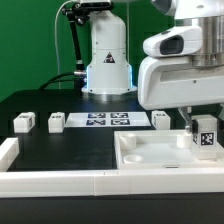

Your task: Assemble square table

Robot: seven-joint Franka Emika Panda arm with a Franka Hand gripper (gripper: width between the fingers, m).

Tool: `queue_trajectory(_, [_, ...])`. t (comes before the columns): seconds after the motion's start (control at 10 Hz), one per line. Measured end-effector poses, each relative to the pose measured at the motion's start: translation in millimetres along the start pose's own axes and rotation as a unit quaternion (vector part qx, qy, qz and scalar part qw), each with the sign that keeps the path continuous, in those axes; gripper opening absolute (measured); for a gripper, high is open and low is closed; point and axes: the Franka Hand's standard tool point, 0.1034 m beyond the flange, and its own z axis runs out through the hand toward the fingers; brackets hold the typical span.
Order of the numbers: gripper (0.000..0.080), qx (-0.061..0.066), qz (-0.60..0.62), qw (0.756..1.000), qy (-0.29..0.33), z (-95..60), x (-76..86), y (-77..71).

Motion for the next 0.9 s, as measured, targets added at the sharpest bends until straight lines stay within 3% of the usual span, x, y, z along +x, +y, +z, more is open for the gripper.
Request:
queue_trajectory(0.2, [0.0290, -0.001, 0.129, 0.992, 0.007, 0.5, -0.7, 1.2])
queue_trajectory(0.5, [0.0291, 0.001, 0.284, 0.959, 0.006, 0.9, -0.9, 3.2])
queue_trajectory(0.9, [0.0291, 0.001, 0.478, 0.878, 0.002, 1.4, -1.4, 4.1])
